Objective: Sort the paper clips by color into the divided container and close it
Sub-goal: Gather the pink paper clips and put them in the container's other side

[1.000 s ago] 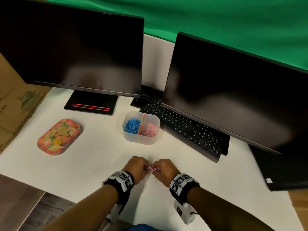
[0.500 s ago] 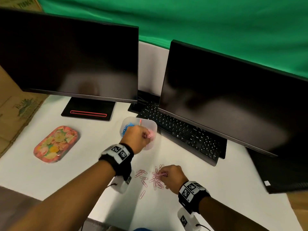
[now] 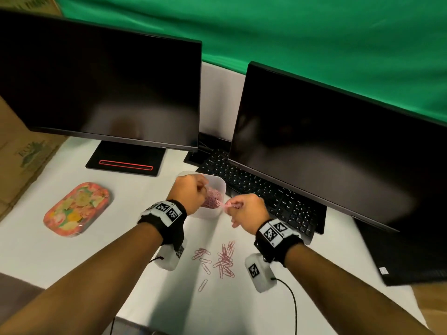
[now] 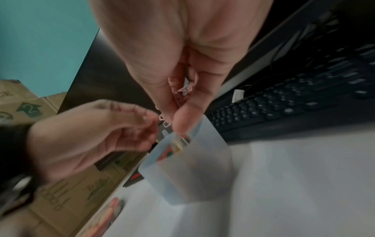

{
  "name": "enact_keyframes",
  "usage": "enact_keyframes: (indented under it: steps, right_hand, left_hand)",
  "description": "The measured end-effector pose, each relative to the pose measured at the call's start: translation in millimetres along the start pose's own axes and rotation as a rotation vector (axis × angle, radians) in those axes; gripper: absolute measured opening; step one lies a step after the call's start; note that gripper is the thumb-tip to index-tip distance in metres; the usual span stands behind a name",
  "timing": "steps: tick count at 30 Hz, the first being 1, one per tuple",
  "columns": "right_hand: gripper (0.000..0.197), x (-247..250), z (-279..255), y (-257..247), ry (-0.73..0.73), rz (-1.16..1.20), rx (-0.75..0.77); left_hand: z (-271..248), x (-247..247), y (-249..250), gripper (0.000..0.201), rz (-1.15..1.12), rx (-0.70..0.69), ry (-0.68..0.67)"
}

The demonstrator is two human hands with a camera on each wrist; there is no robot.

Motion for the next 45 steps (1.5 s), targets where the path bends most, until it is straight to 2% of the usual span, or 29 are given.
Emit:
enact_keyframes:
  steps: [2,4,7,10,11,15,18,20,22,24,26,29,32,35,37,40,42,45]
  right_hand:
    - [0.005,1,21,-16,0.016,-0.035,0.046]
    - [0.015,-3,40,-29,0.012,-0.086,0.070]
    - [0.026,-16,61,-35,-0.018,-0.150,0.023]
    - [0.009,-25,70,-32,-0.079,-0.212,-0.021]
    - [0.008,-26,69,-31,-0.082,-0.232,-0.037]
    - [0.031,-21,62,-23,-0.030,-0.212,-0.043]
    - [0.025,-6,43,-11,0.062,-0.114,0.016]
    - [0.032,0,23,7,0.041,-0.233,0.020]
    - [0.044,-5,1,32,-0.093,-0.442,-0.031]
    - [0.057,-19,-21,58,-0.267,-0.552,-0.054]
    - [0.066,-37,-44,76,-0.402,-0.585,0.030]
    - [0.069,-56,-76,93,-0.506,-0.617,0.201]
    - [0.067,-61,-90,103,-0.550,-0.559,0.268]
    - [0.065,-46,-88,101,-0.472,-0.487,0.231]
    - [0.067,-33,-85,100,-0.402,-0.551,0.204]
    - [0.076,-29,-86,103,-0.427,-0.671,0.118]
    - [0.075,-37,-85,103,-0.437,-0.613,0.080]
    - [0.068,-51,-79,94,-0.426,-0.551,0.071]
  left_hand:
    - [-19,5,-10,0.021,-0.014,-0.001,-0.009]
    - [-38,3,-25,0.017,0.016,0.014,-0.039]
    - [-59,-6,-45,0.015,0.068,0.027,-0.080]
    - [-71,-15,-54,0.017,0.099,0.045,-0.127]
    - [-73,-17,-56,0.017,0.118,0.049,-0.143]
    - [-72,-23,-62,0.020,0.168,0.083,-0.188]
    - [-73,-32,-67,0.032,0.260,0.120,-0.316]
    - [-78,-41,-70,0.047,0.339,0.121,-0.419]
    - [-87,-50,-69,0.059,0.403,0.054,-0.486]
    - [-100,-59,-65,0.067,0.464,-0.063,-0.525]
    - [-114,-67,-61,0.073,0.502,-0.181,-0.571]
    - [-128,-74,-61,0.073,0.485,-0.366,-0.628]
    - [-134,-71,-65,0.070,0.440,-0.434,-0.656]
    - [-134,-60,-69,0.074,0.496,-0.374,-0.588]
    - [-132,-54,-72,0.084,0.549,-0.263,-0.522]
    - [-133,-55,-73,0.097,0.511,-0.092,-0.537]
    - [-133,-62,-70,0.088,0.456,-0.041,-0.548]
    - [-128,-71,-63,0.060,0.382,0.001,-0.536]
Point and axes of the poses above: each hand's wrist, its own z-axis towards the middle knuckle, its own x-axis out of the back of the hand, y = z × x, the point moved 1 cm from there along z, towards the middle knuckle, and after that the axes turned 6 degrees about x, right-handed, at the moved point
